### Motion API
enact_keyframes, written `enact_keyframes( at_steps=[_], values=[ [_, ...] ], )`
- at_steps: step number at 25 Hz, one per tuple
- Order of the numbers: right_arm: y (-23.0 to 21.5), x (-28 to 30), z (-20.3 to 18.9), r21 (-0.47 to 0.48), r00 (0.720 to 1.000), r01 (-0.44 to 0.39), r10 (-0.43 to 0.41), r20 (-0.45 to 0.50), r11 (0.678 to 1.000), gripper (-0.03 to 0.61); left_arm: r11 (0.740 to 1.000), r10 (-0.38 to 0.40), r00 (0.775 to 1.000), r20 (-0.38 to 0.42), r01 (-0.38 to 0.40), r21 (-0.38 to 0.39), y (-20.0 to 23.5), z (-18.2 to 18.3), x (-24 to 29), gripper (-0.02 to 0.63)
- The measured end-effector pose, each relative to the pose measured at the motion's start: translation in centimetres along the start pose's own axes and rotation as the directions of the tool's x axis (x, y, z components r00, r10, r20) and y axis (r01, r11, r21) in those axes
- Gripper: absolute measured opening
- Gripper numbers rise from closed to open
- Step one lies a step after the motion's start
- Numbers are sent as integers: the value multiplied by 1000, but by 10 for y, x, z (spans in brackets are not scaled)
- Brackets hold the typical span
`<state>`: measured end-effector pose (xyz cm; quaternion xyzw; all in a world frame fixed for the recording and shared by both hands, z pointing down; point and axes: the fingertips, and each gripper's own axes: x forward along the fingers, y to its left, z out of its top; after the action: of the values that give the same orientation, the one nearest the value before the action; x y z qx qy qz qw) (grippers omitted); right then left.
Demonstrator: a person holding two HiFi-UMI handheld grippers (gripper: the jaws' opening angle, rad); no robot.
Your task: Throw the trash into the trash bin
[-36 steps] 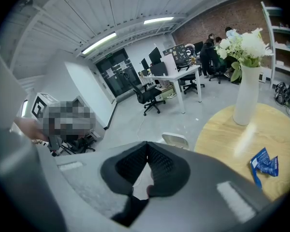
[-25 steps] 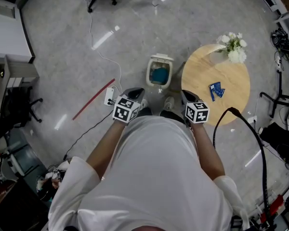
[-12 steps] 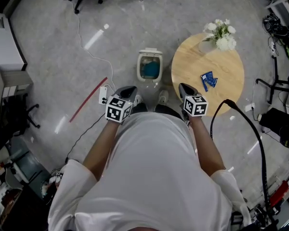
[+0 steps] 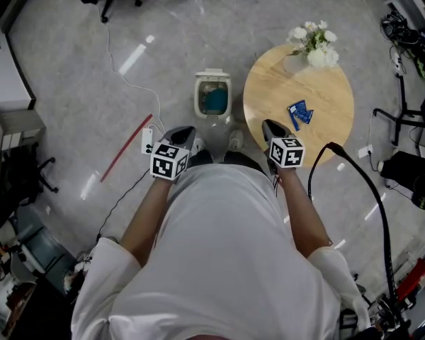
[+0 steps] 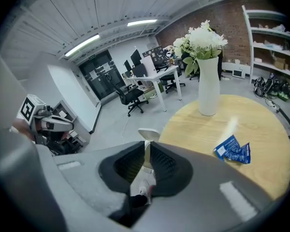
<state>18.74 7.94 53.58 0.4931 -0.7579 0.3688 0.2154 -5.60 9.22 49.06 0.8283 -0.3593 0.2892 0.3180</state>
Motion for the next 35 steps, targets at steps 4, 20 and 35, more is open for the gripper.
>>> enact_keyframes(
  at_steps=[4,20,35],
  values=[
    [-10,-1,0,0,1000,11,-11,-2,1000,49,1000,-2,1000,-2,2,-1,-4,1,4,4],
    [-82,-21,-10,65,991,131,-130,-18,989,72,1000,-15,999,-36,15,8,-19,5,21,3],
    [-162,-35,-31,166,967,254,-249,-50,953,80,999,-12,996,-87,16,37,-34,9,41,3]
  ],
)
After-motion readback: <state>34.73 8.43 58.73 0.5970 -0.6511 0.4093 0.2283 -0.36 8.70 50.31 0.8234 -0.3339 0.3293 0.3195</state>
